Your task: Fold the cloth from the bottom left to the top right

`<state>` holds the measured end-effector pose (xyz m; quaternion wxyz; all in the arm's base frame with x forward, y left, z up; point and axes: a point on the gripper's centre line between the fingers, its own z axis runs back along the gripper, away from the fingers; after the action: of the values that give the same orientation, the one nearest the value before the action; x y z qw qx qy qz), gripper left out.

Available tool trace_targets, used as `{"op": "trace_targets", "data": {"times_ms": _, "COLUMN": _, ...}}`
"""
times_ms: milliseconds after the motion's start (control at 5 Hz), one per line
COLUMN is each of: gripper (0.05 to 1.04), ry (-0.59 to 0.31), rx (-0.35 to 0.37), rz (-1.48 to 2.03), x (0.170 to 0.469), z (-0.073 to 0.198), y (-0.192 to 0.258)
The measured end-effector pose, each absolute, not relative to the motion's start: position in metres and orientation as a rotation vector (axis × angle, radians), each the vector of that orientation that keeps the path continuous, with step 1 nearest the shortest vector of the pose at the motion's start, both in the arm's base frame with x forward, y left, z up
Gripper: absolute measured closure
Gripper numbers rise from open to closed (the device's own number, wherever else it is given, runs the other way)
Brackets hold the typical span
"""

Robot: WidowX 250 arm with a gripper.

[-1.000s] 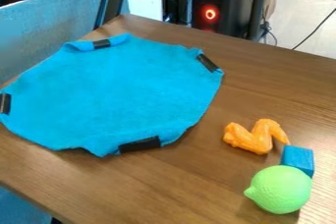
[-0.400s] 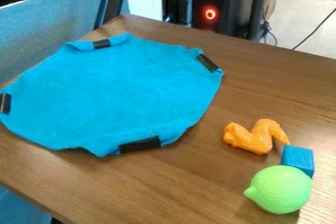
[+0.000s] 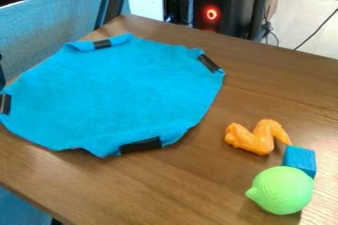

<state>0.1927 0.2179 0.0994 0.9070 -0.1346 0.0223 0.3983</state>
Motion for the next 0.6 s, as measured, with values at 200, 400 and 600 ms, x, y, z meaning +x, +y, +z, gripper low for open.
{"op": "trace_targets", "data": {"times_ms": 200, "gripper": 0.083, "ry": 0.041, "rx": -0.264, "rz": 0.825, "x": 0.202, "z": 0.095, "y": 0.211}}
{"op": "trace_targets", "data": {"times_ms": 400, "gripper": 0.083, "ry": 0.026, "rx": -0.251, "rz": 0.85, "x": 0.216, "z": 0.094, "y": 0.204}}
{"op": "trace_targets", "data": {"times_ms": 600, "gripper": 0.083, "ry": 0.017, "rx": -0.225, "rz": 0.866, "x": 0.224, "z": 0.093, "y": 0.201}}
